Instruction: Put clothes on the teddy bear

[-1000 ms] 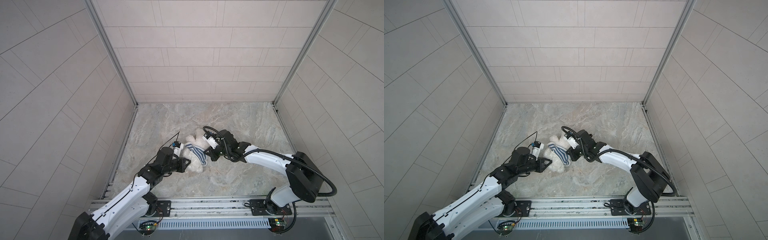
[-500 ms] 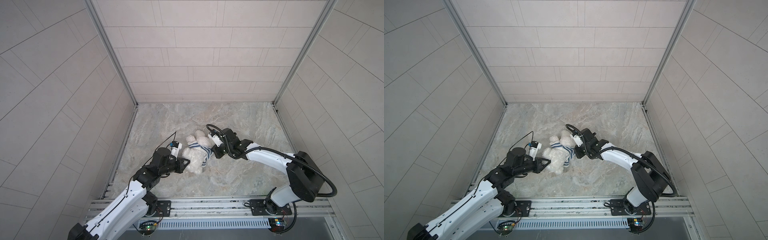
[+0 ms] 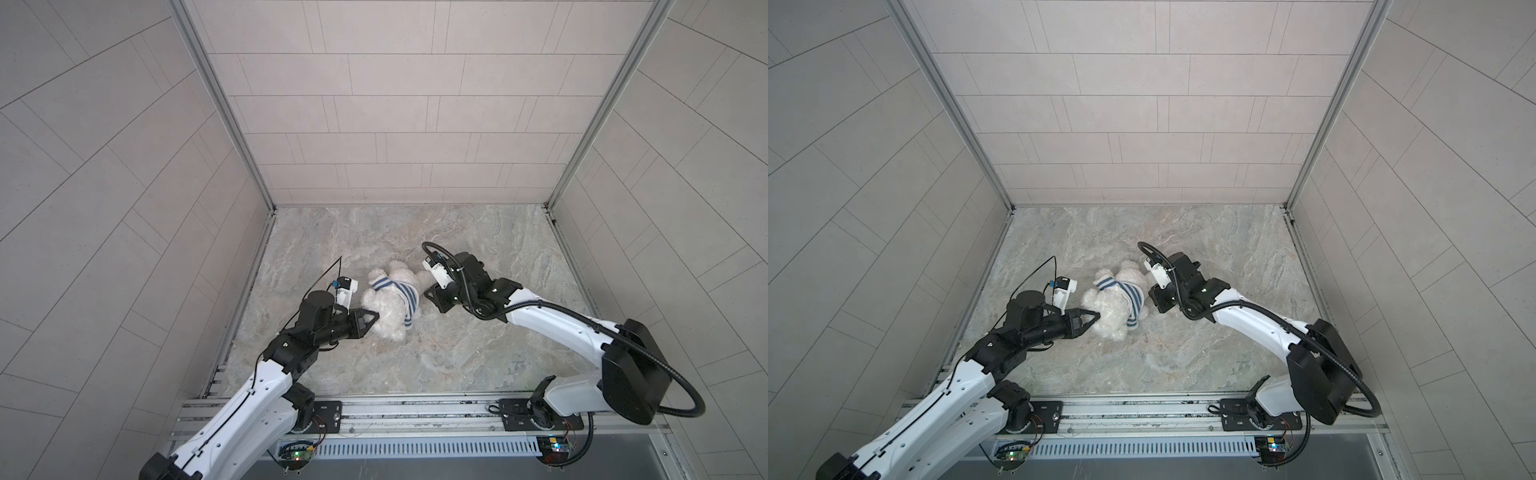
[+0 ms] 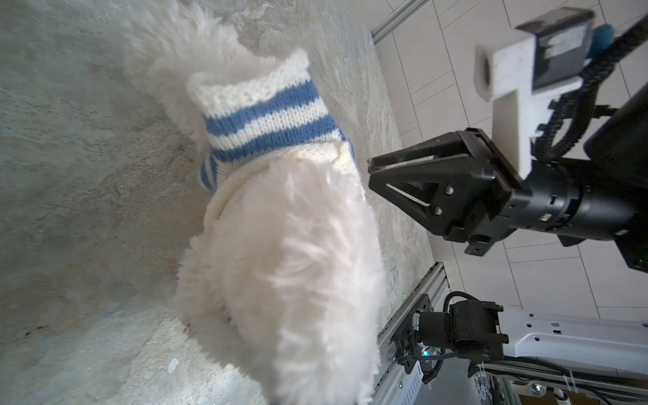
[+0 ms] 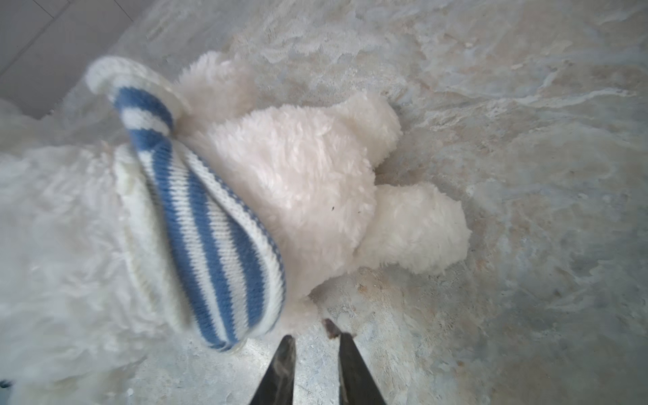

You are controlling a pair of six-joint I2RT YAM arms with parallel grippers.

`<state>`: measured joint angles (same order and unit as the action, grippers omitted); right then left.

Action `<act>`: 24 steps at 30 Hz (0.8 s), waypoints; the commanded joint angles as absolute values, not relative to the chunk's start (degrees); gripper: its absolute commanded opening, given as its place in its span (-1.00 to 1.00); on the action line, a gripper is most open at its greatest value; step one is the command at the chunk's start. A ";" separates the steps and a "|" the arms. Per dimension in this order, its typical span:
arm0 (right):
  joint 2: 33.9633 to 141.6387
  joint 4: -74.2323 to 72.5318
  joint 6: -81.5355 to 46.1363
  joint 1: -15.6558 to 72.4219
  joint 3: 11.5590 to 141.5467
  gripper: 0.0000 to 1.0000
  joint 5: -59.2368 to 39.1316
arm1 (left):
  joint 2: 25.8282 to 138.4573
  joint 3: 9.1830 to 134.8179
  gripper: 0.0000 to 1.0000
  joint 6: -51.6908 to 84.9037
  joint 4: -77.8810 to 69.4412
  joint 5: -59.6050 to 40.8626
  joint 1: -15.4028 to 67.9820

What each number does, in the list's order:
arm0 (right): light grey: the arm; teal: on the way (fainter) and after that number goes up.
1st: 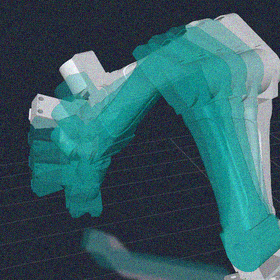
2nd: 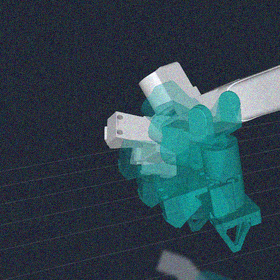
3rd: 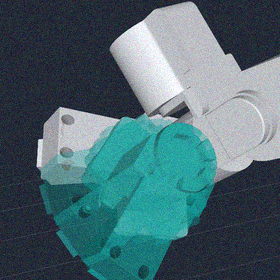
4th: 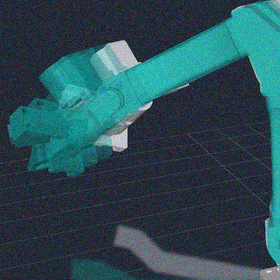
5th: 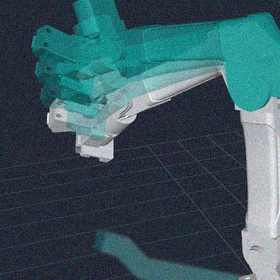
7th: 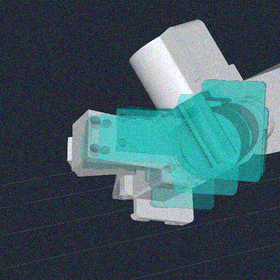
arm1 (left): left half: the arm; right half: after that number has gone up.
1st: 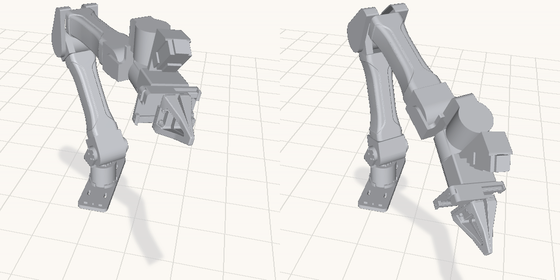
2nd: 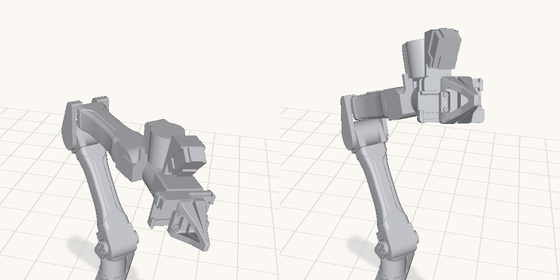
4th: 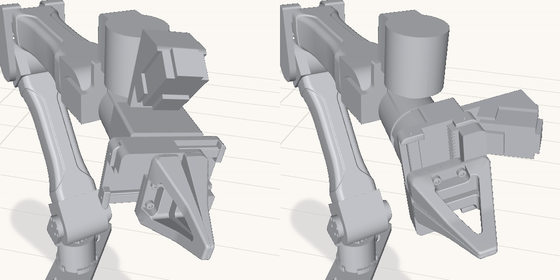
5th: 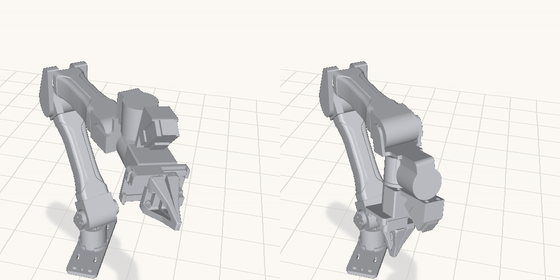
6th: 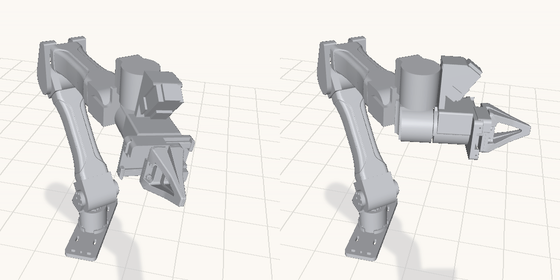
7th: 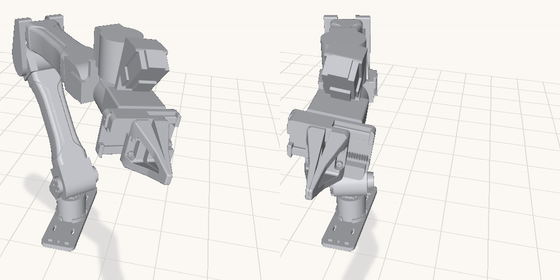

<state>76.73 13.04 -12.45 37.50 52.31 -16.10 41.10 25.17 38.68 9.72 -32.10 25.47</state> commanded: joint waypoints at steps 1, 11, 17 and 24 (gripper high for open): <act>70.04 11.56 -12.66 37.86 48.48 -0.28 -16.60 | 41.53 27.03 -1.00 39.83 6.10 -33.01 25.05; 52.92 -1.17 -18.71 37.94 28.73 0.38 -15.80 | 41.69 24.74 -1.00 45.49 -0.37 -34.72 25.01; 53.42 -19.12 -24.55 37.74 19.42 0.30 -19.12 | 42.46 23.48 -1.00 47.45 -3.25 -37.74 24.97; 59.43 -29.34 -26.06 37.75 19.43 0.30 -20.95 | 42.54 23.38 -1.00 46.82 -1.97 -39.29 24.96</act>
